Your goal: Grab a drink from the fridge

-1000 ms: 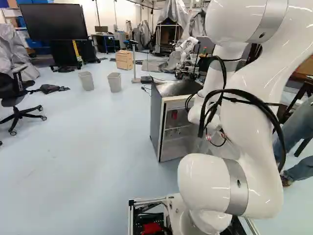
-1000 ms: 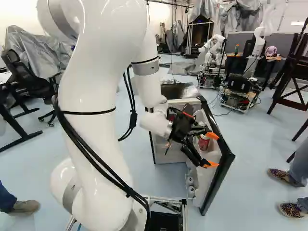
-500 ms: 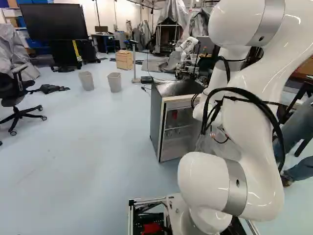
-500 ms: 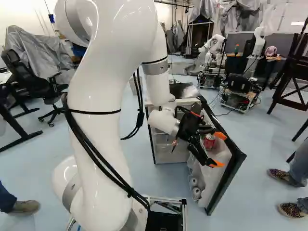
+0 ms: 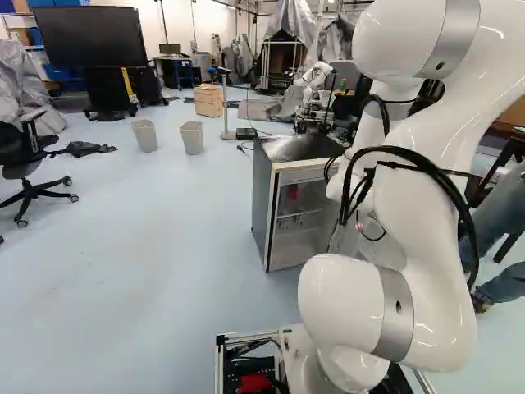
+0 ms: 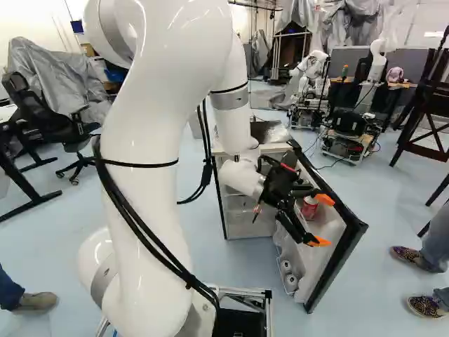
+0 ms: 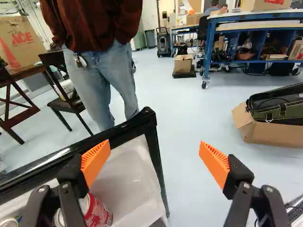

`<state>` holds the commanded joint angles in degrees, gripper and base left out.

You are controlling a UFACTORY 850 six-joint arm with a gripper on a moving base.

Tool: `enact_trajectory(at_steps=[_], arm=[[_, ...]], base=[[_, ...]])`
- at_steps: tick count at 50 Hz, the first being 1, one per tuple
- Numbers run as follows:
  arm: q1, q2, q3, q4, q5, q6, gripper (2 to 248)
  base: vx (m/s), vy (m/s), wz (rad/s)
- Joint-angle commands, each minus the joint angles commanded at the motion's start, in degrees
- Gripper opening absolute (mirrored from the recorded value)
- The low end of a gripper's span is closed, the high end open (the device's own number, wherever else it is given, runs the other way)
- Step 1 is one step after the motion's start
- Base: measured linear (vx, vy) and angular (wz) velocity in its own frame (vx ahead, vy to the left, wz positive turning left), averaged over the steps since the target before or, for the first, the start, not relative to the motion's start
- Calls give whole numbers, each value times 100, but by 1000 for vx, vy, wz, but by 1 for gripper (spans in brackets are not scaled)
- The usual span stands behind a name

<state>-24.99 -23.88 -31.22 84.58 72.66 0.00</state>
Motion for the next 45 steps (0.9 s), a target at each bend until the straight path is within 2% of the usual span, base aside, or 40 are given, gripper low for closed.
enact_trajectory(at_steps=[8,20,45], arm=[[128,180,308,-197,0,0,247],[349,480,796,-702,0,0,247],[936,1155,1781,-2103,0,0,247]], base=[[0,0,0],[0,0,0],[0,0,0]])
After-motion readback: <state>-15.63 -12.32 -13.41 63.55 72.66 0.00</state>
